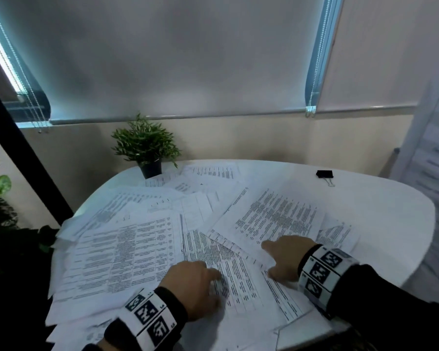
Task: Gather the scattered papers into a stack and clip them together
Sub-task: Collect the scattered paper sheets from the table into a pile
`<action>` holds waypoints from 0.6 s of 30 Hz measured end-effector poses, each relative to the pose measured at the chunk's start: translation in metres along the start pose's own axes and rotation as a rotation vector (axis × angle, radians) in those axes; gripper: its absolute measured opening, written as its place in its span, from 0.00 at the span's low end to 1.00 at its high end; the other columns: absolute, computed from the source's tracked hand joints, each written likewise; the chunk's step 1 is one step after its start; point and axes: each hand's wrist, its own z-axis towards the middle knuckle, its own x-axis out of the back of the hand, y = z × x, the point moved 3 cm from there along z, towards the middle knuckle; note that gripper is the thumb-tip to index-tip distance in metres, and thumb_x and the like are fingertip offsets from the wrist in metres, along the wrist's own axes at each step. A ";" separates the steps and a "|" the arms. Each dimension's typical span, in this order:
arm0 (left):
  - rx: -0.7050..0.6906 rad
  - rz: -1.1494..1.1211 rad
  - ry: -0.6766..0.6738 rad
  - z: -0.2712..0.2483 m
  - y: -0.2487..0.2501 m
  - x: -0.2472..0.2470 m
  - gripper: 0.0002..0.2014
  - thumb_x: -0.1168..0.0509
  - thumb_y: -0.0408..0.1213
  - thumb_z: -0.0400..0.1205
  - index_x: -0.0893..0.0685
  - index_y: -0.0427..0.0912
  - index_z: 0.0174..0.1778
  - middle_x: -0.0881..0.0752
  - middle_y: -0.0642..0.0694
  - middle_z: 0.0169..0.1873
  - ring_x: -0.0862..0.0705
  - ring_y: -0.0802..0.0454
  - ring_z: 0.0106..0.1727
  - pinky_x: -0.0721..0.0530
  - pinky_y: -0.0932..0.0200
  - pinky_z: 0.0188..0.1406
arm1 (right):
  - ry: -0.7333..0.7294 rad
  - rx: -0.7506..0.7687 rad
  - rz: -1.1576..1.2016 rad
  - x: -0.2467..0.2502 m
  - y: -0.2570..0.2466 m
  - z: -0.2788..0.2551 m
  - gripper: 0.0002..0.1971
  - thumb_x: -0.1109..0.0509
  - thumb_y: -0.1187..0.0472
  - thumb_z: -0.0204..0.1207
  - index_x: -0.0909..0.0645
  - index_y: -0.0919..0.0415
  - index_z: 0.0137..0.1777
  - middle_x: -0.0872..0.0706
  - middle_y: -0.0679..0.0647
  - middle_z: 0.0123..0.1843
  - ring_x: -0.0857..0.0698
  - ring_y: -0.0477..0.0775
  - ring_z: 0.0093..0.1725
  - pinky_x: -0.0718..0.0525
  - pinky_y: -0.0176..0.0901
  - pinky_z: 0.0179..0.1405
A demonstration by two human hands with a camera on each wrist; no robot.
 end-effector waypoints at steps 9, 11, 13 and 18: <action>-0.016 0.026 0.038 -0.005 0.001 -0.004 0.23 0.42 0.56 0.80 0.24 0.54 0.71 0.20 0.46 0.61 0.19 0.43 0.61 0.22 0.53 0.55 | 0.073 -0.019 -0.056 -0.005 -0.003 0.007 0.21 0.40 0.50 0.78 0.31 0.56 0.69 0.20 0.54 0.58 0.18 0.56 0.55 0.20 0.47 0.50; -0.017 0.021 0.073 -0.009 0.002 -0.006 0.23 0.43 0.56 0.81 0.24 0.53 0.70 0.20 0.47 0.60 0.18 0.44 0.61 0.22 0.54 0.55 | 0.099 -0.027 -0.022 -0.005 -0.003 0.005 0.20 0.41 0.52 0.78 0.29 0.56 0.68 0.19 0.54 0.58 0.18 0.56 0.55 0.20 0.46 0.49; -0.008 -0.031 0.116 -0.013 -0.001 -0.006 0.22 0.44 0.57 0.81 0.24 0.56 0.70 0.20 0.50 0.61 0.18 0.46 0.61 0.22 0.56 0.56 | 0.112 -0.037 0.006 -0.005 -0.004 0.000 0.18 0.43 0.53 0.79 0.28 0.56 0.67 0.19 0.54 0.58 0.18 0.56 0.56 0.20 0.47 0.52; 0.009 -0.355 0.333 -0.039 -0.018 0.002 0.20 0.46 0.60 0.81 0.23 0.62 0.67 0.19 0.64 0.57 0.19 0.64 0.57 0.20 0.63 0.54 | 0.208 -0.056 0.118 0.002 -0.002 -0.019 0.19 0.47 0.64 0.80 0.26 0.48 0.67 0.17 0.53 0.55 0.16 0.54 0.53 0.19 0.45 0.50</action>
